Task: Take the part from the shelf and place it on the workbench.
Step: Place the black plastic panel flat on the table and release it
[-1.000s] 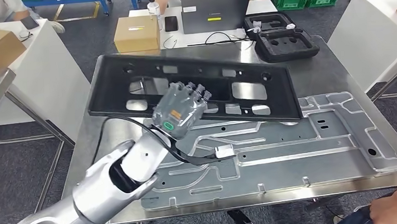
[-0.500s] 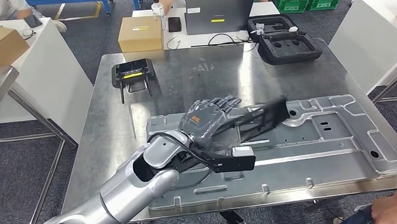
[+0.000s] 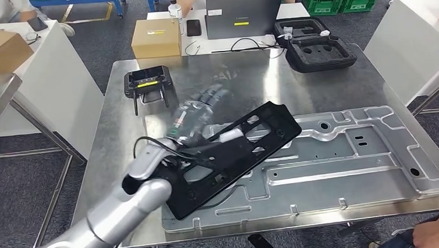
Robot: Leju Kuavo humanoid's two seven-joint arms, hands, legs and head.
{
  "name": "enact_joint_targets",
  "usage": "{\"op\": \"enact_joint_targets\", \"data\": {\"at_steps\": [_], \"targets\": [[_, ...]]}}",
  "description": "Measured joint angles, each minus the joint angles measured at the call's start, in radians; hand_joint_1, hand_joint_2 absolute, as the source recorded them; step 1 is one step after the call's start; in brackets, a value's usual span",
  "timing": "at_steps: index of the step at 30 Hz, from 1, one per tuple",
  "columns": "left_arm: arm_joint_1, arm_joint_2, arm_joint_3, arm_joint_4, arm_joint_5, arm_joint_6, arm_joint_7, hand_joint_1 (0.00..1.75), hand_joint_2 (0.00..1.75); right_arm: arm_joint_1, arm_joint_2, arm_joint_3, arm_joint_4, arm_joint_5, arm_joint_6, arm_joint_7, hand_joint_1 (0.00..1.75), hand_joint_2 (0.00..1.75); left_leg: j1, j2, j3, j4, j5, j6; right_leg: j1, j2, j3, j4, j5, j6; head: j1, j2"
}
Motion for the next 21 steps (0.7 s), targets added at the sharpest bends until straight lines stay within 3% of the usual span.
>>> {"op": "enact_joint_targets", "data": {"at_steps": [2,5,6,7,8,11,13,16,18,20,21], "targets": [[0.001,0.022,0.021,-0.042,0.004,0.017,0.018,0.0,0.0,0.004,-0.007,0.0,0.0,-0.005,-0.005,-0.001,0.0,0.0,0.007,0.001,0.008,-0.013,0.01,0.009,-0.001,-0.001,-0.013,0.039,-0.033,0.004,0.001,0.0],[0.013,0.065,0.053,-0.106,0.012,0.061,0.062,0.0,0.0,0.014,-0.02,0.0,0.0,-0.013,-0.015,-0.002,0.0,0.0,0.011,0.003,0.011,-0.019,0.014,0.014,0.0,-0.003,-0.092,0.23,-0.136,0.008,0.003,0.0],[0.02,0.085,0.067,-0.128,0.017,0.076,0.075,0.0,0.0,0.018,-0.025,0.0,0.0,-0.017,-0.018,-0.003,0.0,0.0,0.012,0.003,0.011,-0.019,0.014,0.013,-0.001,-0.003,-0.114,0.282,-0.153,0.011,0.003,0.0],[0.027,0.106,0.082,-0.15,0.023,0.089,0.087,0.0,0.0,0.022,-0.03,0.0,0.0,-0.019,-0.021,-0.003,0.0,0.0,0.013,0.003,0.01,-0.018,0.015,0.011,-0.002,-0.003,-0.118,0.299,-0.149,0.013,0.003,0.0],[0.033,0.128,0.099,-0.173,0.031,0.101,0.096,0.0,0.0,0.027,-0.036,0.0,0.0,-0.022,-0.023,-0.004,0.0,0.0,0.016,0.002,0.009,-0.018,0.017,0.009,-0.004,-0.003,-0.102,0.274,-0.127,0.016,0.003,0.0],[0.042,0.194,0.156,-0.247,0.051,0.134,0.116,0.0,0.0,0.036,-0.052,-0.001,0.001,-0.027,-0.03,-0.004,0.0,0.0,0.021,-0.004,0.003,-0.014,0.023,-0.011,-0.013,0.002,0.007,0.074,-0.041,0.022,0.003,0.0],[0.046,0.233,0.194,-0.295,0.059,0.159,0.125,0.0,0.0,0.039,-0.059,-0.001,0.001,-0.028,-0.035,-0.004,0.0,0.0,0.017,-0.007,-0.004,-0.011,0.03,-0.029,-0.012,0.01,0.028,0.023,-0.027,0.011,0.003,0.0],[0.058,0.292,0.248,-0.361,0.075,0.193,0.139,0.0,0.0,0.04,-0.068,-0.002,0.001,-0.031,-0.039,-0.004,0.0,0.0,0.022,-0.006,-0.014,-0.002,0.028,-0.048,-0.009,0.01,0.011,0.028,-0.017,-0.023,0.002,0.0],[0.07,0.327,0.28,-0.396,0.084,0.209,0.148,0.0,0.0,0.042,-0.072,-0.003,0.001,-0.032,-0.04,-0.004,0.0,0.0,0.026,-0.001,-0.042,0.073,-0.036,-0.055,-0.006,0.006,-0.001,0.026,-0.004,-0.043,0.002,0.0],[0.083,0.357,0.308,-0.425,0.089,0.221,0.154,0.0,0.0,0.047,-0.075,-0.004,0.001,-0.033,-0.04,-0.004,0.0,0.0,0.025,0.002,-0.09,0.219,-0.129,-0.058,0.001,0.002,-0.019,0.027,0.009,-0.056,0.002,0.0],[0.091,0.371,0.321,-0.437,0.092,0.228,0.158,0.0,0.0,0.05,-0.077,-0.005,0.001,-0.034,-0.041,-0.004,0.0,0.0,0.024,0.002,-0.105,0.279,-0.159,-0.059,0.004,0.001,-0.028,0.027,0.015,-0.06,0.002,0.0]]}}
